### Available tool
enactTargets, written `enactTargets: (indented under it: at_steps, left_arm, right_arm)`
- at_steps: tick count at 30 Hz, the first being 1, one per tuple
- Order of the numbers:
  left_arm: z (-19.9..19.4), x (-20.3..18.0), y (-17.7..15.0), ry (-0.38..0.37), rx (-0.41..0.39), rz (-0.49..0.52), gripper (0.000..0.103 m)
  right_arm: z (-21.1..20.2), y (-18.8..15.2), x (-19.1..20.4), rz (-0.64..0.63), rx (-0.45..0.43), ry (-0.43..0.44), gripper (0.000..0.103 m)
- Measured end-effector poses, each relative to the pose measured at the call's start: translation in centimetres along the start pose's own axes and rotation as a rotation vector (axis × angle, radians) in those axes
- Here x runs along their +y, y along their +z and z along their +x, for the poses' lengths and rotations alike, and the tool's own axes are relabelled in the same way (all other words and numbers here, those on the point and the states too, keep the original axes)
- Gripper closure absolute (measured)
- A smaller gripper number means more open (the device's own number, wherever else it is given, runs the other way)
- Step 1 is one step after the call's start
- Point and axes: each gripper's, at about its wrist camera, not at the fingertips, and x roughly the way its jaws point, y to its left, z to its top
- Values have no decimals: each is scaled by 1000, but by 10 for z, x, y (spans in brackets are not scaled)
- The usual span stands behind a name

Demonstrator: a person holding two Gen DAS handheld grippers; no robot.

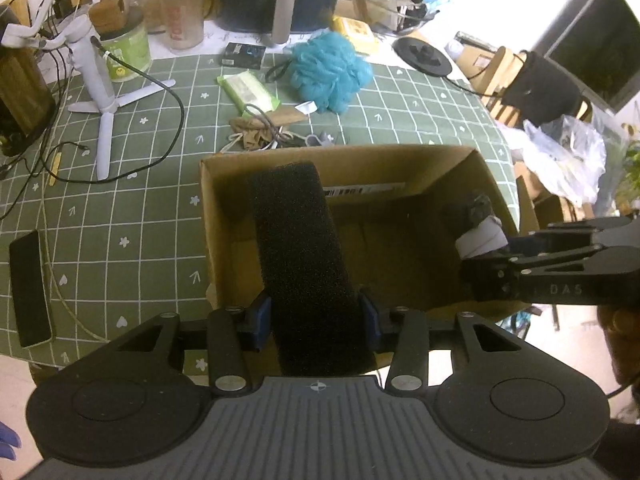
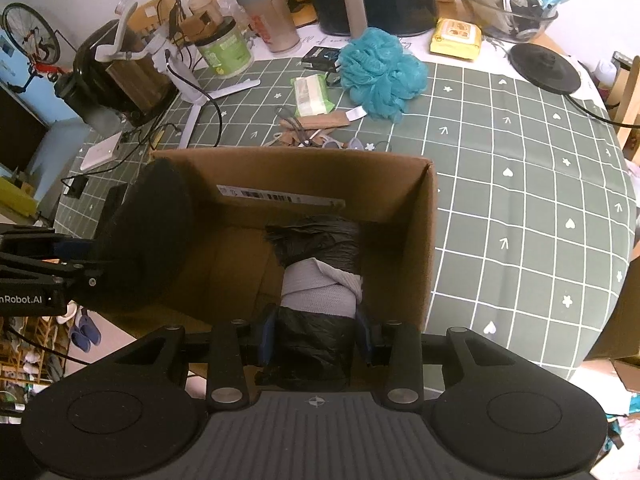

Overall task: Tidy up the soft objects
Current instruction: 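Carry both items over the cardboard box and open both grippers to drop them, then withdraw both grippers from the box and move the right gripper toward the teal sponge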

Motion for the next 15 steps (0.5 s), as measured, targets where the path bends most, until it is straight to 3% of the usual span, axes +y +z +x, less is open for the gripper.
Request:
enactTargets:
  at_steps: [3, 5, 7, 11, 15]
  left_arm:
    - [1, -1, 0, 32, -1, 7, 52]
    - [-1, -1, -1, 36, -14, 1, 33]
    - [-6, -1, -2, 41, -39, -4, 30]
    - [-13, 2, 2, 67, -79, -15, 30]
    - [-16, 11, 6, 97, -108, -32, 30]
  right_arm:
    - [1, 1, 2, -6, -8, -13, 52]
    - [-2, 1, 4, -17, -31, -10, 26]
    - [-6, 1, 5, -21, -50, -3, 17]
    - [-11, 2, 6, -23, -75, 6, 7]
    - [-18, 4, 5, -14, -115, 10, 5]
